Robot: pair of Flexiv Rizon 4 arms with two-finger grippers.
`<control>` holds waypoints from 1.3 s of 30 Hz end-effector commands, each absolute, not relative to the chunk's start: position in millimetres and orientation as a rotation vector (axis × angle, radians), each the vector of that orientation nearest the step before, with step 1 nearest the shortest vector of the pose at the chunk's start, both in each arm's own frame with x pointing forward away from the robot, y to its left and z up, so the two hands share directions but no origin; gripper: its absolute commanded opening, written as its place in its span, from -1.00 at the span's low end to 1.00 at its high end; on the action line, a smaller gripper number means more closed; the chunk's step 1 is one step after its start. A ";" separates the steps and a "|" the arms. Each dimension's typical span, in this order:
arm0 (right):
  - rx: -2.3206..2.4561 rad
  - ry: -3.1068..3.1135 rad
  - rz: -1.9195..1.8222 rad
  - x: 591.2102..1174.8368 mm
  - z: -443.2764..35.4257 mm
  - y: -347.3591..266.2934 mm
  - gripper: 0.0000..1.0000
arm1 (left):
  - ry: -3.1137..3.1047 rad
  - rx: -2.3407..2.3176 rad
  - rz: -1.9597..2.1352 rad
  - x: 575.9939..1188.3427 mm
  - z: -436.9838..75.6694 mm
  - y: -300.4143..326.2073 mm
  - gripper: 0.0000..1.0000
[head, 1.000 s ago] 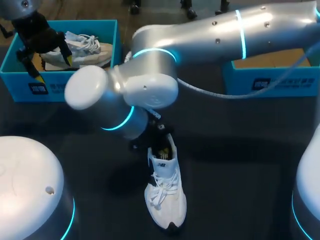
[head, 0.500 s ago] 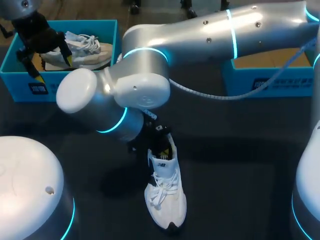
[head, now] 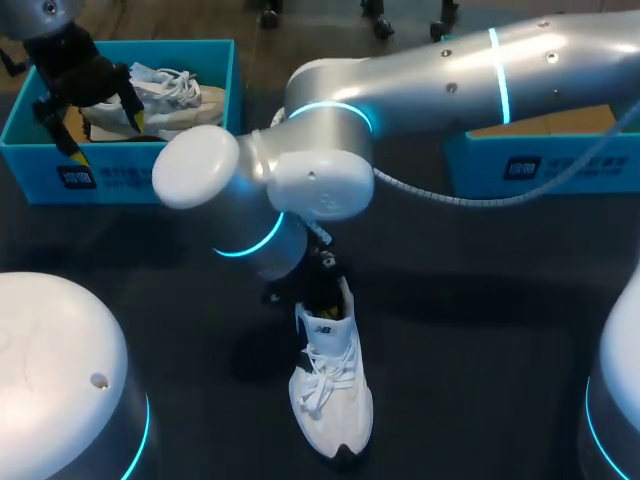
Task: Take the shoe out of the shoebox, open the shoe tongue, remove and reinsert the insole, then place the shoe into the shoebox
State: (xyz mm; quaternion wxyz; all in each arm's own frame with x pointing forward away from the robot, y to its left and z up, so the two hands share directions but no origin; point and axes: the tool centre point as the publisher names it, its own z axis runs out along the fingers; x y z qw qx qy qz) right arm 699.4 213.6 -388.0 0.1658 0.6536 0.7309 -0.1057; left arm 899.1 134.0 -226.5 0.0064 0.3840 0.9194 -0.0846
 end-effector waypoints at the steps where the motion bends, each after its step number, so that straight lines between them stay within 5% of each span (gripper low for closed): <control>1: 2.030 1.894 -0.244 696.4 -365.3 217.2 -1.00 | 2.879 1.202 -0.262 899.7 -226.3 134.0 1.00; 28: 2.256 2.069 -0.189 678.4 -413.4 237.3 -1.00 | 2.879 1.202 -0.262 899.7 -226.3 134.0 1.00; 39: 2.199 2.045 -0.207 673.1 -373.6 244.2 -1.00 | 2.879 1.202 -0.262 899.7 -226.3 134.0 1.00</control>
